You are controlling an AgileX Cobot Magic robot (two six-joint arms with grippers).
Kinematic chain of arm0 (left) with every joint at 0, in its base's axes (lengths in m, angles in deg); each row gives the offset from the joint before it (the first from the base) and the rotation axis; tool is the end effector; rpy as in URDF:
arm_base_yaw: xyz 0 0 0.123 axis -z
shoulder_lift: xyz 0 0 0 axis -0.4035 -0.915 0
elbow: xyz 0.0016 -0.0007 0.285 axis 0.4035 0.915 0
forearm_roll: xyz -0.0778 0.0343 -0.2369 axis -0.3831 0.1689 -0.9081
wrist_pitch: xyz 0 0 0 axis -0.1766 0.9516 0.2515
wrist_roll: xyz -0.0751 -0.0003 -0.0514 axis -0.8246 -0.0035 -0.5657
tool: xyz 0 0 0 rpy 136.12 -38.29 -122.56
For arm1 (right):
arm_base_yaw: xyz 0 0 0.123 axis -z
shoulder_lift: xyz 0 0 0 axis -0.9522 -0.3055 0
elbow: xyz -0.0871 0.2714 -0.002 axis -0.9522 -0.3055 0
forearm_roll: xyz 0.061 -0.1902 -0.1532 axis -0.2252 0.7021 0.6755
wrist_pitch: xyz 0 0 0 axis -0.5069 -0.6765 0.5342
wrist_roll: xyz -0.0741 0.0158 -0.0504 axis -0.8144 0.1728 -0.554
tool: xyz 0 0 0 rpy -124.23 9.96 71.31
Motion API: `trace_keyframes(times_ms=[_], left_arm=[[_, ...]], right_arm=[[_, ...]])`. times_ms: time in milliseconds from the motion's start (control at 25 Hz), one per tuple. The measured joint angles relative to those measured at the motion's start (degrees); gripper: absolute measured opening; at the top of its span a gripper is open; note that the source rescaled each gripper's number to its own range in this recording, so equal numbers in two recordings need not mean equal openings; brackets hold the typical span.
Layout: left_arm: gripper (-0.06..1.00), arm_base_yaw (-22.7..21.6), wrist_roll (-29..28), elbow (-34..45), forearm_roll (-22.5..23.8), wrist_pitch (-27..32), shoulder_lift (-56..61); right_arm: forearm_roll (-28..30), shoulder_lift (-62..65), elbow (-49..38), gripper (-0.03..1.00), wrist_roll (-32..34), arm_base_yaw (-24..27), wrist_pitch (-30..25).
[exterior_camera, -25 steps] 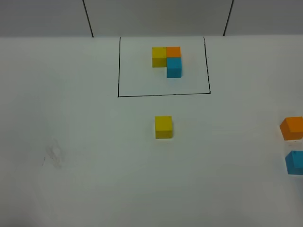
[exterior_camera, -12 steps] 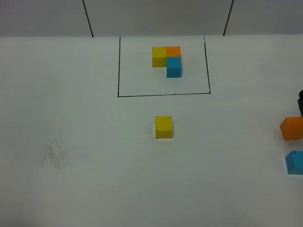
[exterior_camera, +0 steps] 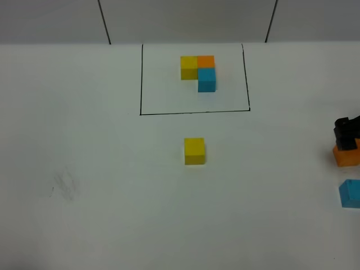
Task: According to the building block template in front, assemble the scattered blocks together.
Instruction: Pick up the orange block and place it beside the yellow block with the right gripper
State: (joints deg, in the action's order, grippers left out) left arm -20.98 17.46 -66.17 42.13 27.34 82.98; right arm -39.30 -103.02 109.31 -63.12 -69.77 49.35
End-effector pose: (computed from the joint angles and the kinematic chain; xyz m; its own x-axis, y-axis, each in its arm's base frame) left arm -0.0069 0.0076 0.2783 -0.4486 -0.0398 -0.8928 -0.0500 0.9986 -0.0194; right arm 0.3040 -0.0197 0.1841 -0.9546 -0.0769 -0.2877 -0.0482 0.9933 -0.1053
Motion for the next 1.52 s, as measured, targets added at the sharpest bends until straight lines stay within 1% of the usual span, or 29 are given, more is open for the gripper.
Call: trace_keyframes(times_ms=[520, 680, 760, 800, 840, 880, 1000, 1040, 1160, 1240, 1320, 1440, 1520], left_arm=[[0.69, 0.00, 0.00, 0.00, 0.00, 0.00, 0.00], [0.69, 0.00, 0.00, 0.00, 0.00, 0.00, 0.00], [0.69, 0.00, 0.00, 0.00, 0.00, 0.00, 0.00], [0.69, 0.00, 0.00, 0.00, 0.00, 0.00, 0.00], [0.69, 0.00, 0.00, 0.00, 0.00, 0.00, 0.00], [0.69, 0.00, 0.00, 0.00, 0.00, 0.00, 0.00], [0.69, 0.00, 0.00, 0.00, 0.00, 0.00, 0.00], [0.69, 0.00, 0.00, 0.00, 0.00, 0.00, 0.00], [0.69, 0.00, 0.00, 0.00, 0.00, 0.00, 0.00], [0.69, 0.00, 0.00, 0.00, 0.00, 0.00, 0.00], [0.69, 0.00, 0.00, 0.00, 0.00, 0.00, 0.00], [0.69, 0.00, 0.00, 0.00, 0.00, 0.00, 0.00], [0.69, 0.00, 0.00, 0.00, 0.00, 0.00, 0.00]], right_arm=[[-0.83, -9.55, 0.02, 0.94, -0.60, 0.11, 7.89], [-0.83, -11.81, 0.02, 0.93, -0.60, 0.11, 9.03], [-0.83, -12.42, 0.02, 0.90, -0.60, 0.24, 9.46], [-0.83, -12.55, 0.02, 0.87, -0.60, 0.38, 9.87], [-0.83, -12.68, 0.02, 0.80, -0.60, 0.43, 9.93], [-0.83, -12.69, 0.02, 0.69, -0.61, 0.49, 9.99], [-0.55, -12.59, 0.07, 0.24, -0.61, 0.59, 10.22], [-0.01, -12.21, 0.06, 0.26, -0.61, 0.59, 10.28], [1.21, -9.53, 0.06, 0.26, -1.57, 0.01, 9.43], [1.46, -6.27, 0.06, 0.26, -5.24, -1.63, 8.25], [0.67, -3.68, 0.19, 0.26, -11.60, -4.18, 7.21], [-2.94, -2.20, 1.04, 0.26, -25.81, -9.50, 5.23], [-5.76, -2.46, 2.08, 0.26, -36.44, -13.19, 3.97]])
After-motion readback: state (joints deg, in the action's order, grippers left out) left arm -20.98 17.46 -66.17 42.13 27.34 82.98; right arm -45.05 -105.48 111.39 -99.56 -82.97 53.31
